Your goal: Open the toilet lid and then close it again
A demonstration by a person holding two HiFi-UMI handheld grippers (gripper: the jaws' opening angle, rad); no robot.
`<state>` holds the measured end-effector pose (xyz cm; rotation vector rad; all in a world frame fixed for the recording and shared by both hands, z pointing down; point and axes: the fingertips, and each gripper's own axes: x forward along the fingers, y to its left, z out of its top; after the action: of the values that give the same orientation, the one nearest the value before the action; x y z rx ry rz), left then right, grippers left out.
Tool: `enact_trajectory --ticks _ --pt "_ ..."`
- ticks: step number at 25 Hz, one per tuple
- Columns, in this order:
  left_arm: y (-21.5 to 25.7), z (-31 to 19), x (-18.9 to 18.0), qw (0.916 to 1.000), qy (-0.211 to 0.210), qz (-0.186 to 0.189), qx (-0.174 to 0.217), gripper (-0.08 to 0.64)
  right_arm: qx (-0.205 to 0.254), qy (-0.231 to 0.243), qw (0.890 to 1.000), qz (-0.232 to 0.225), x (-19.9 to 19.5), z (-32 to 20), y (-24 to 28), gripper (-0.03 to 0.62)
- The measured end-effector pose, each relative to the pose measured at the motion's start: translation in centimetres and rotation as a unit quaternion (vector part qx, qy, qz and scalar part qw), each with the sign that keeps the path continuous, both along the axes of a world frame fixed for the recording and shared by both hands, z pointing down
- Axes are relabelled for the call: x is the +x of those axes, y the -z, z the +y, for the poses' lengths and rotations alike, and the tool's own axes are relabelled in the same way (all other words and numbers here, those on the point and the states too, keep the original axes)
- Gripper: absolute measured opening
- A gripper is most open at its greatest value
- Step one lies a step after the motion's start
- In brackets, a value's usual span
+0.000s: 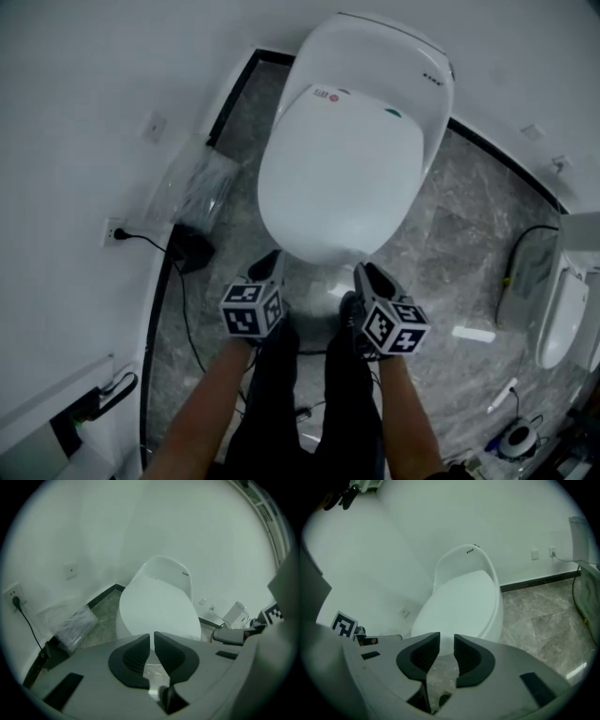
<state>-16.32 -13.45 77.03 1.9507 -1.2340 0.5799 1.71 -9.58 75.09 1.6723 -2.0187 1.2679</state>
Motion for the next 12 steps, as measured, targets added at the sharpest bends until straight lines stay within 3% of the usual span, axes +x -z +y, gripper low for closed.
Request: enact_trajectory --ticks 6,8,12 --pt "-3.0 0.7 0.1 0.9981 0.028 0.039 -0.038 0.092 -0.019 -0.040 0.999 -0.009 0.9 -0.4 -3.0 0.166" --pt "-3.6 0.6 0.3 0.9962 0.041 0.058 -0.049 0.145 -0.020 -0.053 0.998 -0.010 1.2 -0.8 -3.6 0.196" --pt "-4.0 0.3 1.0 0.9938 0.048 0.080 -0.060 0.207 -0.039 -0.083 0.996 -0.024 1.4 -1.3 -4.9 0.206"
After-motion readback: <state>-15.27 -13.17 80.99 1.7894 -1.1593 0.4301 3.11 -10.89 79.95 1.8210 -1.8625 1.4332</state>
